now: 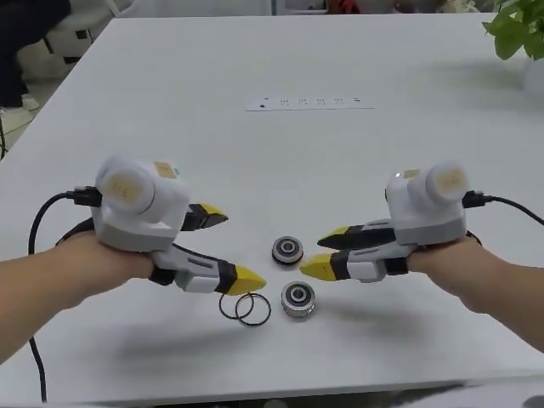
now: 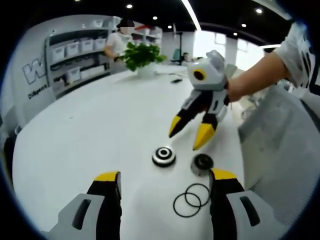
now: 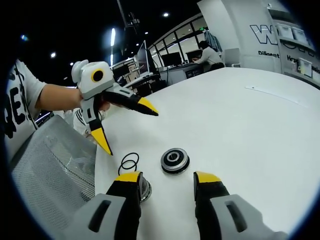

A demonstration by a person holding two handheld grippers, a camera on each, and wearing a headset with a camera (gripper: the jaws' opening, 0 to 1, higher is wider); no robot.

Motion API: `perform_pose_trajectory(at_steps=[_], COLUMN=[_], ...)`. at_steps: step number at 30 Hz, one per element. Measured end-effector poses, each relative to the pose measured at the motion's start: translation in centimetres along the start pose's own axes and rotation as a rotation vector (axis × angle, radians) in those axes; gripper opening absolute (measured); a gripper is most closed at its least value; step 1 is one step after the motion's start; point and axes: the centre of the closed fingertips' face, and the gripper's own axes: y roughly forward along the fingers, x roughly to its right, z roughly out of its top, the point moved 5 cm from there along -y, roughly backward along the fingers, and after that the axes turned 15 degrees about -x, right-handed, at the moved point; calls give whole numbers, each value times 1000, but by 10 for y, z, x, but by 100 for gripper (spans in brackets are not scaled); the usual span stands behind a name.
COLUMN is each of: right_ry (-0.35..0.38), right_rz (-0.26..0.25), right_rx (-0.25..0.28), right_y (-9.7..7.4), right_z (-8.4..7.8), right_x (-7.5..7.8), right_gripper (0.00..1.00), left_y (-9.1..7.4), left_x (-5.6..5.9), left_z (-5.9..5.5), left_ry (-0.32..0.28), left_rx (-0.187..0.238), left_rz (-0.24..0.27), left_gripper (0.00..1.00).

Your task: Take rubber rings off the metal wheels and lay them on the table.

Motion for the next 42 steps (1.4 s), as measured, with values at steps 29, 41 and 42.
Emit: perform_pose_trajectory(at_steps=[29, 41, 42], right_ry=[-56, -40, -39], right_rz=[-28, -36, -37], right_rx=[22, 24, 24], right_y=[17, 20, 20], right_z=[1, 0, -1], right_x=[7, 8, 8], right_gripper=[35, 32, 32], left_y=[24, 36, 37], left_x=[-7, -2, -2], left_z=[13, 18, 19], left_ry=[-44, -47, -44], left_rx=[17, 5, 6], left_rz=[-18, -40, -42], left_gripper=[52, 42, 41])
